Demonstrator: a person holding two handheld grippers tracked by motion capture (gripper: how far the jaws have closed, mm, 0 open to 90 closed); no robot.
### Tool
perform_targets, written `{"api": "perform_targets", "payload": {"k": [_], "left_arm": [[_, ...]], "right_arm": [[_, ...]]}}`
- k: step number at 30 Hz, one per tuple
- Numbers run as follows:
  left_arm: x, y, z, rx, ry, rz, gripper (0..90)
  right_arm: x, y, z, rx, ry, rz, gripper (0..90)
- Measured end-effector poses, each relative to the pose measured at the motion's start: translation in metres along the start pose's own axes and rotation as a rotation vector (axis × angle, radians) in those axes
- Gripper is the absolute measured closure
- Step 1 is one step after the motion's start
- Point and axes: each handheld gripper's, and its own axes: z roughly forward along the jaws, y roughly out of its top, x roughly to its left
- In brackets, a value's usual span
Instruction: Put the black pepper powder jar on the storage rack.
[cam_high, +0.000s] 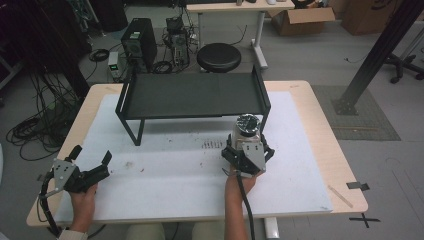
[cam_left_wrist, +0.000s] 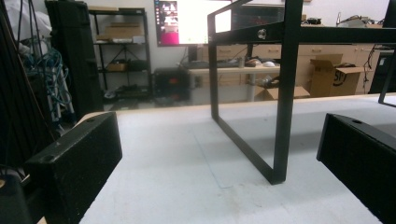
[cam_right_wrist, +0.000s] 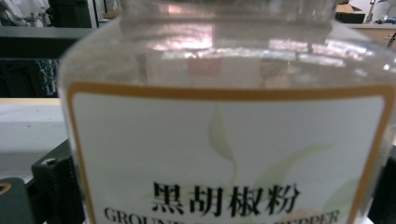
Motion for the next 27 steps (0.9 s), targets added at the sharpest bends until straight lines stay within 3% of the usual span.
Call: {"api": "perform_targets", "payload": {"k": [16,21,27], "left_arm": [[0.0,0.0,-0.0001,0.0,-0.001,0.001,0.5],[0.0,0.0,-0.0001,-0.001,-0.001,0.001,0.5],[0.0001,-0.0001,-0.0002,-0.002,-0.001,0.0,0.4]], "right_arm": [[-0.0061,-0.0056,0.0008,-0.019,0.039,0.013,13.9],[-0.0047,-0.0052,-0.0003,-0.032,0.065,-0.003,22.0],[-0.004,-0.0048,-0.0008,-0.028,0.062,-0.006,22.6]]}}
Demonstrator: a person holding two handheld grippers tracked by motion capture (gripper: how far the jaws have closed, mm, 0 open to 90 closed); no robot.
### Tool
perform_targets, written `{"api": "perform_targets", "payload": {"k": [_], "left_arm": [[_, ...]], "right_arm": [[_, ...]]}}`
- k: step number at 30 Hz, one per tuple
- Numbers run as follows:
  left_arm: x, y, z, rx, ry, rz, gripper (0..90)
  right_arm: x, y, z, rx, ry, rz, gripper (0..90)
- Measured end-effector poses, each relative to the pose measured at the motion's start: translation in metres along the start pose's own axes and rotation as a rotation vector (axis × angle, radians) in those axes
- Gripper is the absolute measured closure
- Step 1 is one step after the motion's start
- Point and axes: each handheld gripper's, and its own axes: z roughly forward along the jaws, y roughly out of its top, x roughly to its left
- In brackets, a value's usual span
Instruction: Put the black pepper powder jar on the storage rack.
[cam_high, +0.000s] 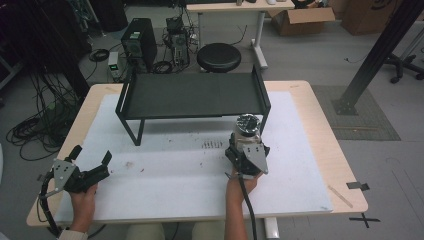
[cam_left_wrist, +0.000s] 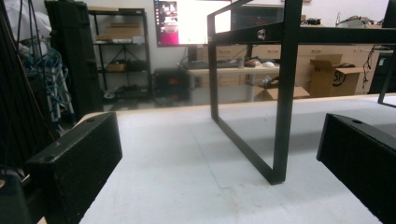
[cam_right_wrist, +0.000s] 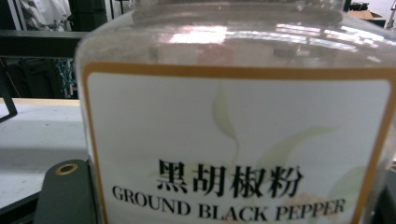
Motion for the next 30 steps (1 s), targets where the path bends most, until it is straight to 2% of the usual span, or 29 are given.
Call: {"api": "perform_targets", "payload": {"k": [8,14,17,23,30], "left_arm": [[0.0,0.0,0.0,-0.001,-0.001,-0.002,0.5],[0.0,0.0,0.0,-0.001,-0.001,-0.001,0.5],[0.0,0.0,0.0,-0.001,-0.002,-0.001,0.4],[0.0,0.0,0.0,-0.003,-0.001,-0.003,0.5],[0.0,0.0,0.0,-0.002,-0.002,-0.001,0.4]], "right_arm": [[0.0,-0.001,-0.001,-0.003,-0.001,0.001,23.8],[-0.002,0.002,-0.001,0.019,0.02,-0.002,24.5],[-0.002,0.004,0.0,0.031,0.042,-0.029,24.8],[-0.001,0.007,0.001,0.047,0.056,-0.045,25.1],[-0.002,0.011,-0.004,0.039,0.088,-0.055,25.2]]}}
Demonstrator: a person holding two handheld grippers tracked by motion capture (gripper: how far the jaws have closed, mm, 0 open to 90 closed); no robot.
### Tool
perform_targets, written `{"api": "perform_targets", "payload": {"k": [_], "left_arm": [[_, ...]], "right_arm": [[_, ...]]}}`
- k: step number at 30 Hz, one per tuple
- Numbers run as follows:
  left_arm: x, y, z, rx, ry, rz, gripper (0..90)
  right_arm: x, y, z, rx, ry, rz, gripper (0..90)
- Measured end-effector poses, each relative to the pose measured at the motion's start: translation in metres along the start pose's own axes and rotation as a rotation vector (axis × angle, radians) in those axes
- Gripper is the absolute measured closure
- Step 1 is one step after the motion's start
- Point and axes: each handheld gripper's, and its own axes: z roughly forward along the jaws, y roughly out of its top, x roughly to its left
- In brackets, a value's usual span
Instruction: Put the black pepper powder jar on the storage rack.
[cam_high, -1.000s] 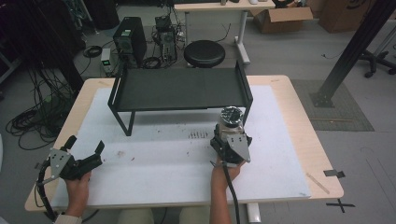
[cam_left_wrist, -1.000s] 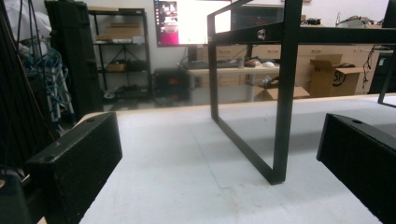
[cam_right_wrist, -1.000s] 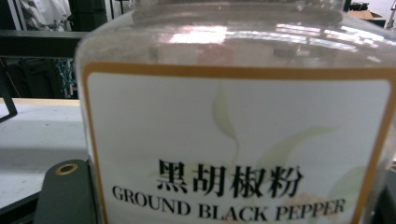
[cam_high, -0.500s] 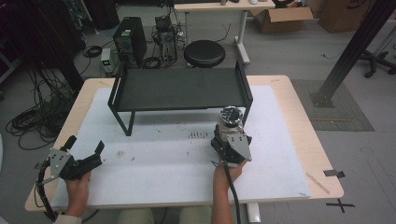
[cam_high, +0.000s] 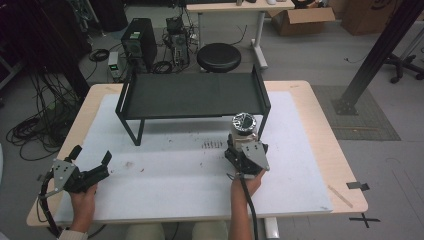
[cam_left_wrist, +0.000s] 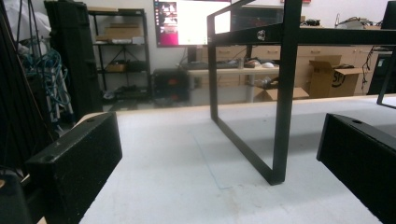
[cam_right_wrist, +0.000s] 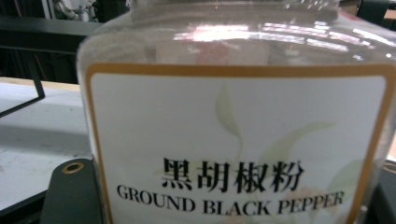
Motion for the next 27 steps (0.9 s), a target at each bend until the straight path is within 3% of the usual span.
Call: {"api": "perform_targets", "payload": {"k": [9,21,27], "left_arm": [[0.0,0.0,0.0,0.0,0.0,0.001,0.4],[0.0,0.0,0.0,0.001,-0.001,0.002,0.4],[0.0,0.0,0.0,0.001,-0.001,0.003,0.5]], "right_arm": [[-0.004,0.009,-0.007,-0.026,0.032,0.01,25.3],[-0.007,0.032,-0.022,-0.077,0.074,-0.017,25.4],[-0.008,0.04,-0.027,-0.105,0.091,-0.003,25.5]]}}
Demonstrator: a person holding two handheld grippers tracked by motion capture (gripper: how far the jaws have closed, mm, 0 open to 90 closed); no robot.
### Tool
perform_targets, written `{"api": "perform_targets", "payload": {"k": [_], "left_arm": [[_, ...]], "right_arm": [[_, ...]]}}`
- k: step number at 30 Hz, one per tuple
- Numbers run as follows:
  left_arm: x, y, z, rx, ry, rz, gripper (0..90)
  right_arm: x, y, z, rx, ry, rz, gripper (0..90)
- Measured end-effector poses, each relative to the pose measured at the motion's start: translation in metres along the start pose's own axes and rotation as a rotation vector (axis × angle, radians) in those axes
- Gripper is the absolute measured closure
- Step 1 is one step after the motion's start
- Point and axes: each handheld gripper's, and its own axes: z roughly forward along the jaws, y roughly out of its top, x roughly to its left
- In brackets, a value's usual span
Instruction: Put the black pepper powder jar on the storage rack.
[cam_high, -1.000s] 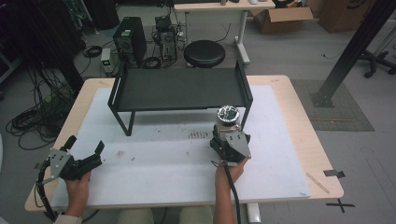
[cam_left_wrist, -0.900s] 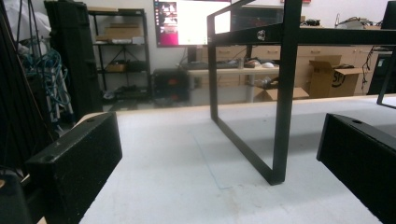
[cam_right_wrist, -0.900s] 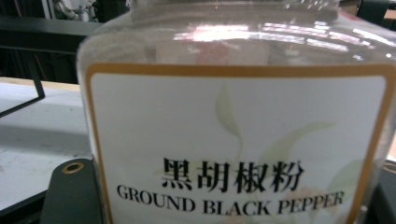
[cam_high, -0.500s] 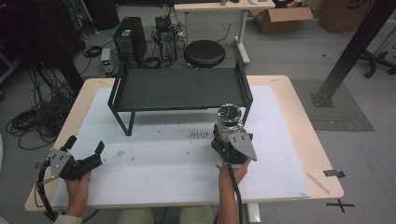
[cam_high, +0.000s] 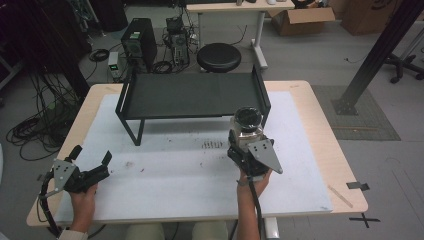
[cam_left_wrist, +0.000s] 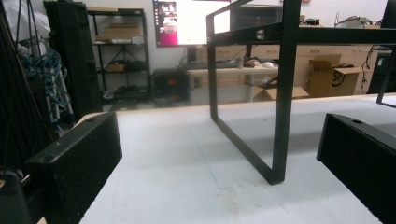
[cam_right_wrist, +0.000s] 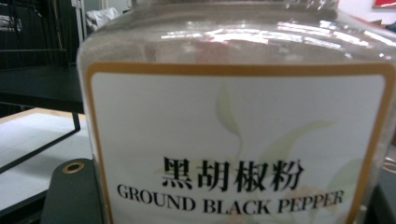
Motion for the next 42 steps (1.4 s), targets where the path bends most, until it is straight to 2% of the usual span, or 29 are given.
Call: {"api": "perform_targets", "payload": {"k": [21,28,42], "left_arm": [[0.0,0.0,0.0,0.0,-0.001,-0.001,0.4],[0.0,0.0,0.0,0.001,-0.001,0.001,0.4],[0.0,0.0,0.0,0.002,-0.001,-0.003,0.5]], "right_arm": [[0.001,0.043,-0.003,-0.092,0.048,0.009,25.4],[0.003,0.057,0.002,-0.116,0.061,0.011,25.4],[0.008,0.073,0.015,-0.141,0.072,0.028,25.3]]}}
